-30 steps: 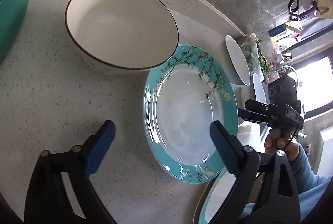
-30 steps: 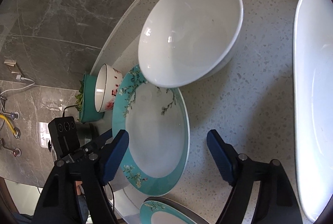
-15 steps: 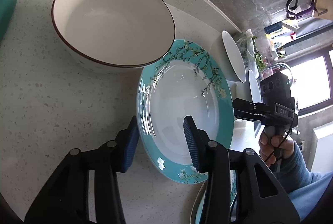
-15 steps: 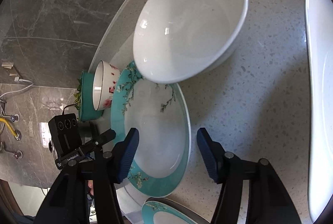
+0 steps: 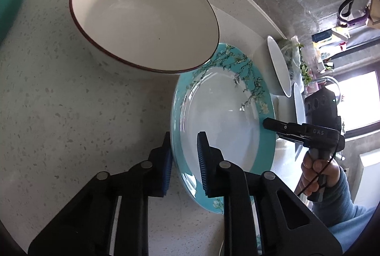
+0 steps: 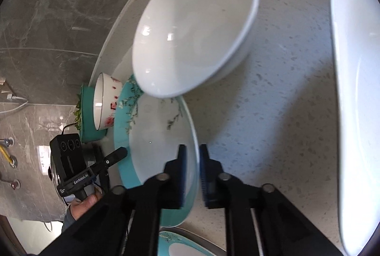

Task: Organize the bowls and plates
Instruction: 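Close the left gripper on the teal-rimmed deep plate rim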

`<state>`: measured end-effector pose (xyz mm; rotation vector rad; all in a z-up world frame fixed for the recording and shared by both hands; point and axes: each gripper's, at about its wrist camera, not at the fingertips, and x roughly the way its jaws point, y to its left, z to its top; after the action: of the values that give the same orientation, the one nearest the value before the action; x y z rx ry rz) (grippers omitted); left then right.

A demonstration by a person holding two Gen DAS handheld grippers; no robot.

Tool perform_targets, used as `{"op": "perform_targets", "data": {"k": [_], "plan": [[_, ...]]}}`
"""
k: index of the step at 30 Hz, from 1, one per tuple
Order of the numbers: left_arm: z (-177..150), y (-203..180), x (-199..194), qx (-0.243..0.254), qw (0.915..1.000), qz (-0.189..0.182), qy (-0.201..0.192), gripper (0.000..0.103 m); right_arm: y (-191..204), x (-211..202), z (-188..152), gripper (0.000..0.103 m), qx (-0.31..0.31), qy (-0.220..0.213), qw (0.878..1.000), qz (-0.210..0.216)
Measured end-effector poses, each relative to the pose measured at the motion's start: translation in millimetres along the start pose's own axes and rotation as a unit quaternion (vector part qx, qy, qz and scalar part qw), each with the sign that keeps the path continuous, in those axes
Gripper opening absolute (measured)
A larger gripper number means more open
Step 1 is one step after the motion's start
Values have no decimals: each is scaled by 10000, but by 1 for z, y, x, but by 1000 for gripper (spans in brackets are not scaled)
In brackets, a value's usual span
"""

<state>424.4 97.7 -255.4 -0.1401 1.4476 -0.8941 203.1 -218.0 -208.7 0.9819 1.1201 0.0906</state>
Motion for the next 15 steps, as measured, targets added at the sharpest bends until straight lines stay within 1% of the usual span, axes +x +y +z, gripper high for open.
{"op": "perform_targets", "data": {"k": [3, 7, 15], "plan": [[0, -3, 2, 14, 9999, 165, 3, 14, 2, 0, -1, 12, -57, 6, 10000, -46], [-2, -6, 3, 31, 9994, 344, -91, 13, 4, 0, -1, 11, -91, -11, 9999, -139], [-6, -8, 4, 71, 9991, 399, -88, 13, 6, -2, -3, 11, -136, -37, 9997, -176]]}}
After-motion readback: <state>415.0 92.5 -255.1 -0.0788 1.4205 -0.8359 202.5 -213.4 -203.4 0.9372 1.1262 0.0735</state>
